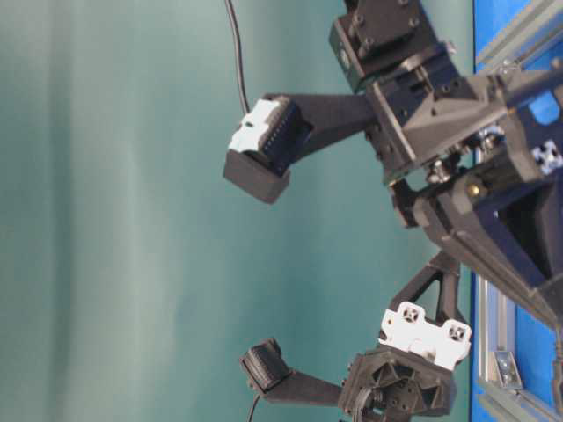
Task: Insert the wire through the string loop located on the left side.
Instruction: 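Lift the cable and carry it left toward the white zip-tie loop, then align the USB plug with the zip-tie loop opening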
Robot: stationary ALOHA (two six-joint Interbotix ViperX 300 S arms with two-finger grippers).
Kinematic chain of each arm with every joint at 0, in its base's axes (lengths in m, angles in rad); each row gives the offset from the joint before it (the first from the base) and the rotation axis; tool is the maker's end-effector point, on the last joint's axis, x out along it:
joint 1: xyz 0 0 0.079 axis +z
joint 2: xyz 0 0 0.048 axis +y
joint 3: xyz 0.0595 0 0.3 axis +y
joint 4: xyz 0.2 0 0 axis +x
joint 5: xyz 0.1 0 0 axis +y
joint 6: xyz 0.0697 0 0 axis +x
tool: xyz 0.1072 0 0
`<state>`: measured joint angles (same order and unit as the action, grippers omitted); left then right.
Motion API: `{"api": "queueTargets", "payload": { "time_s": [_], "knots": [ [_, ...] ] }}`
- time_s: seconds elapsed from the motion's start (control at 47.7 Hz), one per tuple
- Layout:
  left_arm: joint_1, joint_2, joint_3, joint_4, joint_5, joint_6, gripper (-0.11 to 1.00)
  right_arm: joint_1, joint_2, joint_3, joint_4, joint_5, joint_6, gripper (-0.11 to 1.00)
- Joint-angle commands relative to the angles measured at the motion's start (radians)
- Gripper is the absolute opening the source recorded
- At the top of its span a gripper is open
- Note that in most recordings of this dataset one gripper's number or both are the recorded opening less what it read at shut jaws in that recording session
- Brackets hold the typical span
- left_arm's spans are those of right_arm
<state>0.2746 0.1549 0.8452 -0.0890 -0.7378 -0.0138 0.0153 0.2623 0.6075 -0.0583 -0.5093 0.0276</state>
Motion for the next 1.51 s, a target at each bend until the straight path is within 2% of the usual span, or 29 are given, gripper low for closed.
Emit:
{"api": "queueTargets", "payload": {
  "time_s": [0.0,0.357,1.489],
  "knots": [
    [-0.002,-0.034,-0.008,0.003,-0.005,-0.002,0.00,-0.005,-0.009,-0.031,-0.009,-0.008,-0.002,0.00],
    [-0.002,-0.034,-0.008,0.003,-0.005,-0.002,0.00,-0.008,0.026,-0.063,-0.012,-0.012,-0.002,0.00],
    [-0.002,-0.034,-0.009,0.003,-0.005,-0.002,0.00,-0.008,0.025,-0.055,-0.012,-0.012,-0.002,0.00]
  ]
}}
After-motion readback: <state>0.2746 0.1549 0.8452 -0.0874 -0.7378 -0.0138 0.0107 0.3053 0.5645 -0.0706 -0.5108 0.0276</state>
